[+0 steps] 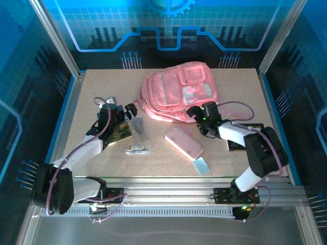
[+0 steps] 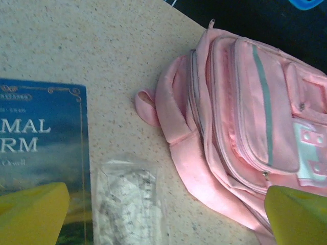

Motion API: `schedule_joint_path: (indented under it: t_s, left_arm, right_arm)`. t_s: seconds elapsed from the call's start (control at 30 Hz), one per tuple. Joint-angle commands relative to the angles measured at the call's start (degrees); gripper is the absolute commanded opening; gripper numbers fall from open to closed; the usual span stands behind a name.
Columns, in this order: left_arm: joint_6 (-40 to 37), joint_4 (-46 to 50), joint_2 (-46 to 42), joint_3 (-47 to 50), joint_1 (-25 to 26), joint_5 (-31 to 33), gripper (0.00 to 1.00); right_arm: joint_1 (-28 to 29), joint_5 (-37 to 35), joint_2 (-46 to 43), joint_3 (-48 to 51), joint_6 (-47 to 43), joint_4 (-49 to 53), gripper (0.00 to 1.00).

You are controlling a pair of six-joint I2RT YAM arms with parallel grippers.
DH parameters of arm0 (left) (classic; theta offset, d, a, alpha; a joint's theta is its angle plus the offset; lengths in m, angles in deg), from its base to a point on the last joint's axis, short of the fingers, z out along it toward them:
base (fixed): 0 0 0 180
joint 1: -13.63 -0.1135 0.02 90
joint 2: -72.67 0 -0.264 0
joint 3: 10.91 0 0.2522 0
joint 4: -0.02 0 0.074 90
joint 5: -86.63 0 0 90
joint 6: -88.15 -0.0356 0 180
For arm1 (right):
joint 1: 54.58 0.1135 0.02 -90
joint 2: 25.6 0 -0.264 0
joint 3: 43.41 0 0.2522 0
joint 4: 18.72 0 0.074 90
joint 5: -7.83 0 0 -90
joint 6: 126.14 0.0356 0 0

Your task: Pack books, pencil case, and school supplies into a backpack

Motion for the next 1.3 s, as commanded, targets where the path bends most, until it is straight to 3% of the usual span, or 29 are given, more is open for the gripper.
schedule_joint_path:
  t_s: [0.0,0.03,0.13,0.17,0.23,0.4,0.67,0.87,1.07,1.17,1.2,1.27]
  left_arm:
    - [5.4,-1.6,-1.8,2.5,0.9,-3.0,0.99]
    - [6.2,-2.1,-1.8,2.9,1.2,-3.5,0.99]
    - [7.3,-3.4,-0.8,3.1,2.2,-4.6,0.99]
    - [7.5,-3.7,-0.3,3.0,2.4,-4.6,0.99]
    - [7.9,-5.0,1.3,2.7,2.7,-4.5,0.99]
    - [8.8,-9.0,7.5,-0.3,2.8,-3.8,0.99]
    - [10.3,-14.1,23.1,-12.1,2.8,-4.3,0.99]
    - [10.9,-14.8,34.6,-21.1,3.6,-8.4,0.99]
    - [8.7,-8.1,44.6,-31.1,6.7,-8.8,0.96]
    - [8.4,-6.6,48.9,-35.8,7.7,-11.1,0.82]
    - [8.4,-6.1,50.1,-37.2,7.9,-11.7,0.64]
    - [8.3,-5.0,51.0,-38.4,8.3,-12.0,0.18]
  right_arm:
    - [0.7,-1.4,5.9,-0.3,8.4,-12.6,0.87]
    - [0.7,-1.3,7.4,-0.7,8.7,-14.5,0.81]
    - [-0.2,-0.1,10.6,-2.0,7.2,-19.5,0.4]
    - [-0.5,0.4,11.1,-2.3,6.4,-20.5,0.31]
    - [-1.6,1.5,11.3,-3.4,4.0,-19.9,0.0]
    - [-5.3,6.2,8.0,-5.4,-3.5,-16.4,0.0]
    - [-14.3,15.8,-2.0,-5.7,-22.1,1.0,0.0]
    - [-23.4,32.7,1.7,-14.0,-38.3,17.3,0.0]
    - [-24.0,33.4,3.7,-17.3,-45.3,23.2,0.0]
    - [-24.0,33.0,4.1,-17.9,-46.4,23.8,0.0]
    - [-24.0,32.9,4.4,-18.3,-46.7,24.1,0.0]
    - [-24.1,32.8,5.5,-19.3,-47.1,24.7,0.0]
